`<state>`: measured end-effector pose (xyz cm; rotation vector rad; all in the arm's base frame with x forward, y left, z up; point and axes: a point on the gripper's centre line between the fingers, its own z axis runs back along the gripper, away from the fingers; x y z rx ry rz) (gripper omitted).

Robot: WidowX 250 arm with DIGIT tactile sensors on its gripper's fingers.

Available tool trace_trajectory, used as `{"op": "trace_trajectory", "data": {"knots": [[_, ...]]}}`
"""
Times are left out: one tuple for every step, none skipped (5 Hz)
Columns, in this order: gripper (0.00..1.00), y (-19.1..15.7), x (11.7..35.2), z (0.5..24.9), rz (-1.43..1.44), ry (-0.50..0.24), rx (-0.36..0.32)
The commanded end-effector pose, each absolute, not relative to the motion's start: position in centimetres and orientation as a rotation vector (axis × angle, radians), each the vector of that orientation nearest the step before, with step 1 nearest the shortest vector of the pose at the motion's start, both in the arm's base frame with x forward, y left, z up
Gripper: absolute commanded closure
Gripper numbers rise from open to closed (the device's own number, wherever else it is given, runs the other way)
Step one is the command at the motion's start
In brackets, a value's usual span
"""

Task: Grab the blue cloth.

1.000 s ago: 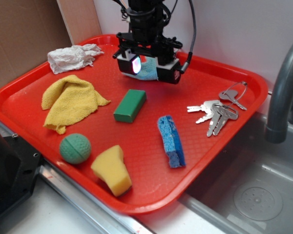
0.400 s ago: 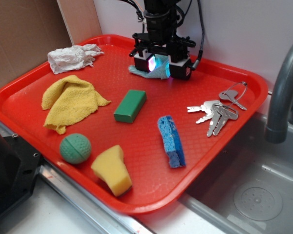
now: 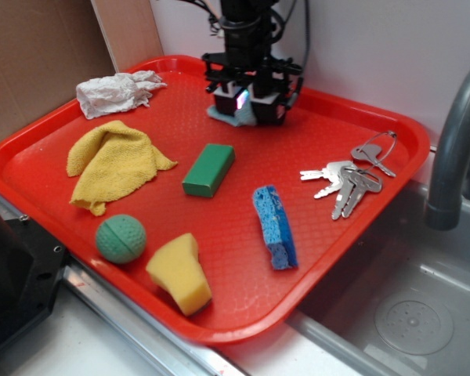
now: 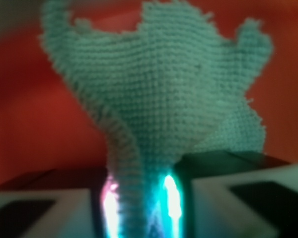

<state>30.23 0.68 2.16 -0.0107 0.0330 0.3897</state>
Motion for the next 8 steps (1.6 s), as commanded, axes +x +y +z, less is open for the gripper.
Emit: {"op": "trace_trajectory", "data": {"knots": [[1.0,0.7,22.7,8.5,0.382,-0.171,-0.089],[1.0,0.1,20.9,11.6,0.317,-0.258,-0.132],[1.0,0.2,21.1,13.5,0.325,-0.273,-0.149],[1.0,-0.7,23.2,16.7,0.363,-0.269,-0.123],[1.0,-1.1,25.5,17.4,0.374,-0.215,-0.116],[1.0,-1.8,26.9,17.9,0.378,-0.179,-0.08],[1.0,-1.7,26.7,17.7,0.374,-0.167,-0.1],[1.0,-1.1,25.5,17.7,0.381,-0.181,-0.12]]}}
